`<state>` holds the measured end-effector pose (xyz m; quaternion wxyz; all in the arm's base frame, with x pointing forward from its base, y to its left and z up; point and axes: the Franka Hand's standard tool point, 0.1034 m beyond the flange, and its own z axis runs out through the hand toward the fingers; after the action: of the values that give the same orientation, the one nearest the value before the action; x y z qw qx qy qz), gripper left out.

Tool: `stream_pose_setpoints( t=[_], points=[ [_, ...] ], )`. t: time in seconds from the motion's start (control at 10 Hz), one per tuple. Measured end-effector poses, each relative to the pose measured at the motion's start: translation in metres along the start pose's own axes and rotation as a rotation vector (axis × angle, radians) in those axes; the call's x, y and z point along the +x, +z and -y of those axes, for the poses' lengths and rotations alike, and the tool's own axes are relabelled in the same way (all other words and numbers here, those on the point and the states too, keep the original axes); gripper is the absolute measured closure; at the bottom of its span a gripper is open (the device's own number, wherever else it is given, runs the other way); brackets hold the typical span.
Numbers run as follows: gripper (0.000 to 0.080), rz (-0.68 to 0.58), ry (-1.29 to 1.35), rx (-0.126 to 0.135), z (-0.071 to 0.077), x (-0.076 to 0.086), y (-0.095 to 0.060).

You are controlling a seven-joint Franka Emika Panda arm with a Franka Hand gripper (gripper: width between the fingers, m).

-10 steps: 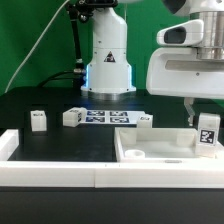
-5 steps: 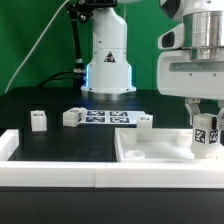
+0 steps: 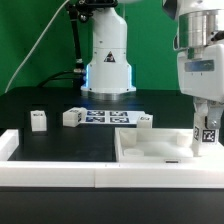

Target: Assemble one leg

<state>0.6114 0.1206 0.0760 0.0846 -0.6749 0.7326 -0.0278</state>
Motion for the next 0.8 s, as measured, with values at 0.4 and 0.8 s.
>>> stream_pose_setpoints(
  t=[0.4,0.8],
  points=[
    [0.0419,0.008,0.098,0.0,0.0006,0.0002,0.0005],
    [0.0158,0.016,-0.246,-0.039,0.0002,-0.0027,-0.0007]
  ],
)
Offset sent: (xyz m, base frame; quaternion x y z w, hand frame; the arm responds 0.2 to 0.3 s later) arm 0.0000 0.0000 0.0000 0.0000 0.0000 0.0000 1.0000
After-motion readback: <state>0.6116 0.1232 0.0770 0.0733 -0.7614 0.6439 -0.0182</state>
